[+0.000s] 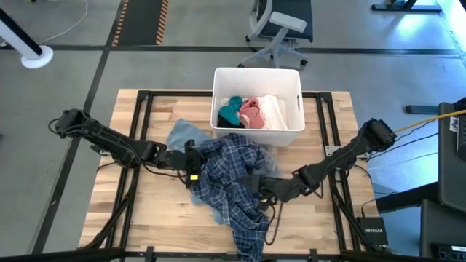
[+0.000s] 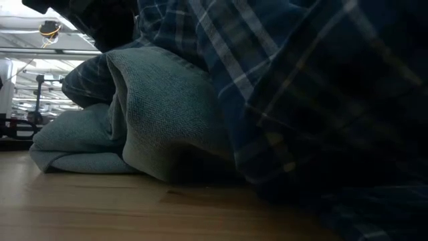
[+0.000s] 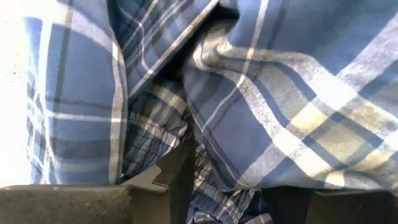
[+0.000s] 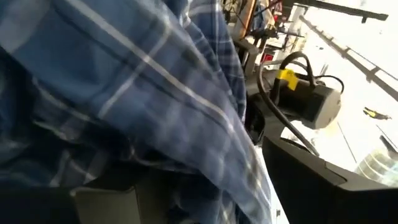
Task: Sort clothes
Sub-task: Put the blue long sleeve into the white laundry bin
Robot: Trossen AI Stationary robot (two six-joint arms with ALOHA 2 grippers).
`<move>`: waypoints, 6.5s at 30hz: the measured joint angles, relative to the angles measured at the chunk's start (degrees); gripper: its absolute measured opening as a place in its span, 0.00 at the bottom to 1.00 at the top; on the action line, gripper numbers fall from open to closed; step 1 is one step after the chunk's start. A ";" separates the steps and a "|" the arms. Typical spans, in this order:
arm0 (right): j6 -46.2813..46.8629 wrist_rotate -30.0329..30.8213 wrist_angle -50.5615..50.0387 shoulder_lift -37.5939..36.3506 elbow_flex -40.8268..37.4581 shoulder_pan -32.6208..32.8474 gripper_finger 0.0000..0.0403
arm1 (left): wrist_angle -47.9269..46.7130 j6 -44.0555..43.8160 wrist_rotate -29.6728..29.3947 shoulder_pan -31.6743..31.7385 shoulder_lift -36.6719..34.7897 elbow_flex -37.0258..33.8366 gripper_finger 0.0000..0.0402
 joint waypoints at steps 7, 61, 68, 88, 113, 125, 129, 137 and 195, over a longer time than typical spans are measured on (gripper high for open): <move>-1.81 -0.06 -0.81 5.18 5.80 -2.81 0.63 | 1.84 -0.06 2.06 0.00 0.00 0.00 0.39; 11.01 -0.25 -13.09 15.49 19.46 -9.94 0.04 | 0.13 -0.89 1.21 -1.11 -8.77 0.17 0.39; 18.50 2.55 -17.10 8.18 19.42 -10.05 0.05 | -8.48 -3.80 -13.97 -7.28 -15.89 0.17 0.39; 11.76 3.06 -18.74 -3.55 43.83 -22.90 0.05 | -8.90 -1.91 -18.73 -9.44 -16.20 0.07 0.39; 29.63 3.25 -33.28 -2.89 52.40 -49.07 0.05 | -8.45 -0.39 -18.73 -9.38 -16.15 0.02 0.39; 47.11 -8.56 -33.38 -2.76 30.59 -58.67 0.06 | -8.42 -0.55 -18.86 -9.38 -16.15 0.00 0.39; 49.11 -12.09 -33.49 -2.76 25.93 -60.06 0.06 | -8.49 -0.78 -18.86 -9.38 -16.15 0.00 0.39; 50.10 -17.35 -33.46 -2.76 22.72 -59.89 0.09 | -8.44 -0.59 -18.88 -9.38 -16.15 0.00 0.39; 51.97 -15.82 -80.58 -5.39 55.79 -35.09 0.58 | -8.05 -2.08 -18.88 -9.38 -16.13 0.00 0.39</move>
